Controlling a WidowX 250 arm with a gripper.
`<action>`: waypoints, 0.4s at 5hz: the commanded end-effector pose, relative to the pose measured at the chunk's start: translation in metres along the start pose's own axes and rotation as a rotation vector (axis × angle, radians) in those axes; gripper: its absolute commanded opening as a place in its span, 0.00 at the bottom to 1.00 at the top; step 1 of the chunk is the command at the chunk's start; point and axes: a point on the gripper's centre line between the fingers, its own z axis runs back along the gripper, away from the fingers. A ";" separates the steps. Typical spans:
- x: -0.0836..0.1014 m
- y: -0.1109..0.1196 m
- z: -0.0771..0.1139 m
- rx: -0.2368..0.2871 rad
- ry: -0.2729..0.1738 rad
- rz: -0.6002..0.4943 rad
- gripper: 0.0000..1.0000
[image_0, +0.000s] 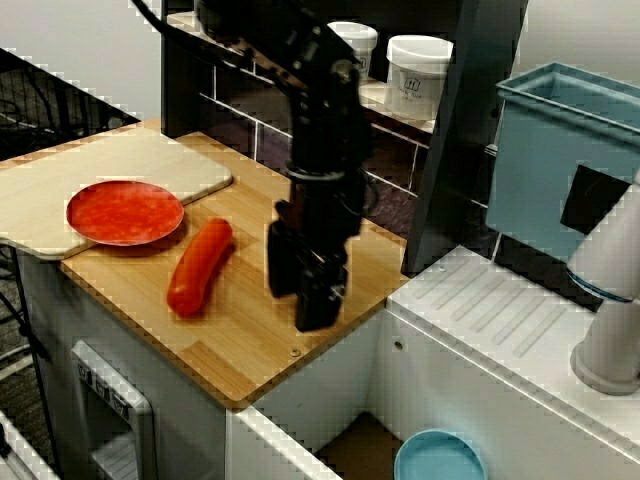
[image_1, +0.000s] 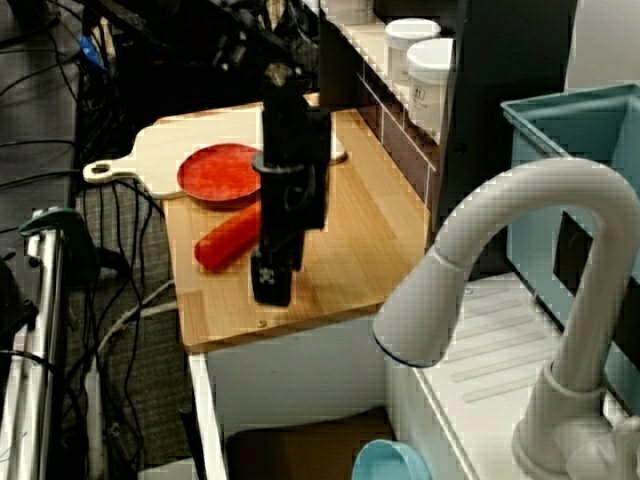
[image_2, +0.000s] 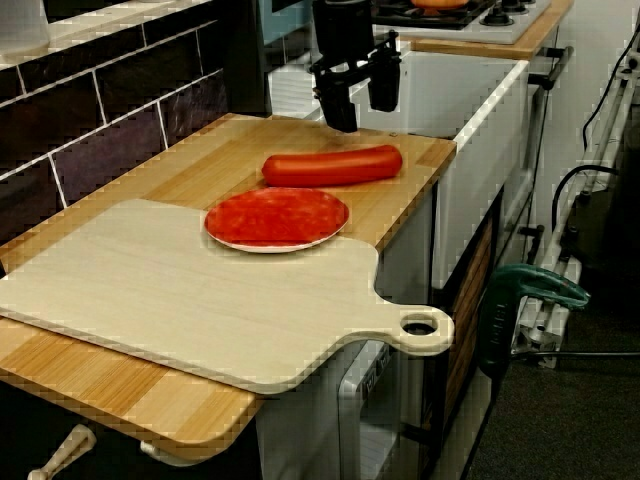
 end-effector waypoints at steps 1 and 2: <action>-0.028 0.036 0.041 0.002 -0.099 0.165 1.00; -0.042 0.046 0.046 0.001 -0.105 0.246 1.00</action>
